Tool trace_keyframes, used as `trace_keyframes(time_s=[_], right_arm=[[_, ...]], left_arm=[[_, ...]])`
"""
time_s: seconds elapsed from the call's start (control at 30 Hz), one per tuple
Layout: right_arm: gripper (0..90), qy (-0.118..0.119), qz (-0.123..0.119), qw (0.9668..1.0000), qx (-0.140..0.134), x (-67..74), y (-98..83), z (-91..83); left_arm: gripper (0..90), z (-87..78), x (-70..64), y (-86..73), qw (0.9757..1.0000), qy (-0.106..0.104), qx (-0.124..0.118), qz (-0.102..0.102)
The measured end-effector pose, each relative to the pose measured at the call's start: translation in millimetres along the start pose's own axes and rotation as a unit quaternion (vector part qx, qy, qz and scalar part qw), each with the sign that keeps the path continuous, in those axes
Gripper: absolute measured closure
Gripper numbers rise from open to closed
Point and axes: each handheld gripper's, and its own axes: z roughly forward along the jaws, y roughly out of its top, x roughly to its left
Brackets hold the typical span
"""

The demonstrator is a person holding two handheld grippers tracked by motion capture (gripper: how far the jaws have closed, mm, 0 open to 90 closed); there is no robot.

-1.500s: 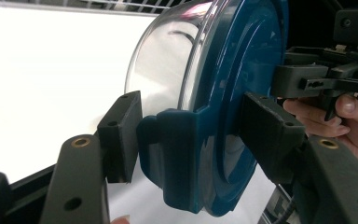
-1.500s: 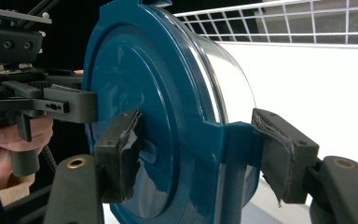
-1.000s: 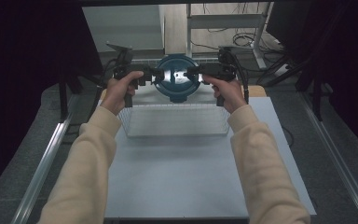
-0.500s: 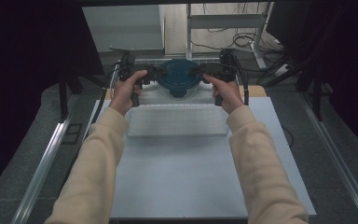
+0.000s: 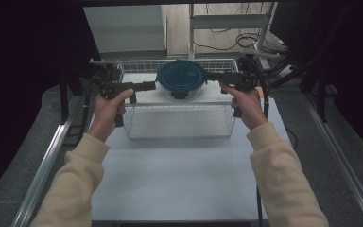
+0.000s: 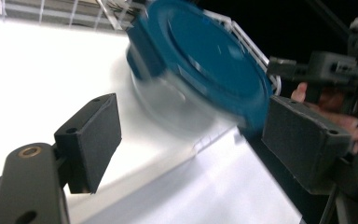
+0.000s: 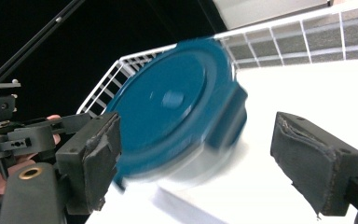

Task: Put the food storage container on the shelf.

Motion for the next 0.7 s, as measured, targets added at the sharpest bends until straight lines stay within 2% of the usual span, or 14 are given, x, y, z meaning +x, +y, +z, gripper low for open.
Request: trace_keyframes(time_s=[0.07, 0.13, 0.27, 0.3, 0.33, 0.5, 0.6, 0.7], right_arm=[[16.5, 0.005, -0.014, 0.9999, 0.003, 1.2, -12.2, -8.5], [16.7, 0.013, -0.036, 0.9992, 0.013, 2.1, -31.9, -20.1], [17.6, 0.015, -0.083, 0.9959, 0.03, 0.9, -71.3, -40.0], [17.9, 0.016, -0.092, 0.9951, 0.031, 0.2, -78.7, -43.7], [18.2, 0.018, -0.106, 0.9937, 0.032, -1.7, -90.3, -50.1], [18.9, 0.007, -0.137, 0.99, 0.035, -11.3, -132.8, -67.5], [19.0, -0.012, -0.155, 0.987, 0.044, -19.2, -159.5, -72.2], [19.3, -0.027, -0.165, 0.9845, 0.052, -26.2, -179.7, -71.1]], left_arm=[[19.3, -9.0, -4.5, -14.6, 0.9998, 0.004, 0.006, 0.018], [19.4, -17.8, -8.3, -30.0, 0.9993, 0.01, 0.009, 0.036], [19.5, -32.6, -11.9, -60.8, 0.9974, 0.016, 0.018, 0.068], [19.6, -37.0, -12.1, -71.3, 0.9965, 0.025, 0.02, 0.077], [19.8, -39.4, -11.9, -77.8, 0.996, 0.03, 0.021, 0.081], [20.3, -49.9, -5.0, -121.4, 0.9941, 0.047, 0.028, 0.094], [20.6, -50.6, -1.4, -146.3, 0.9923, 0.061, 0.039, 0.101], [21.0, -47.0, 0.1, -162.2, 0.9896, 0.076, 0.05, 0.112]])
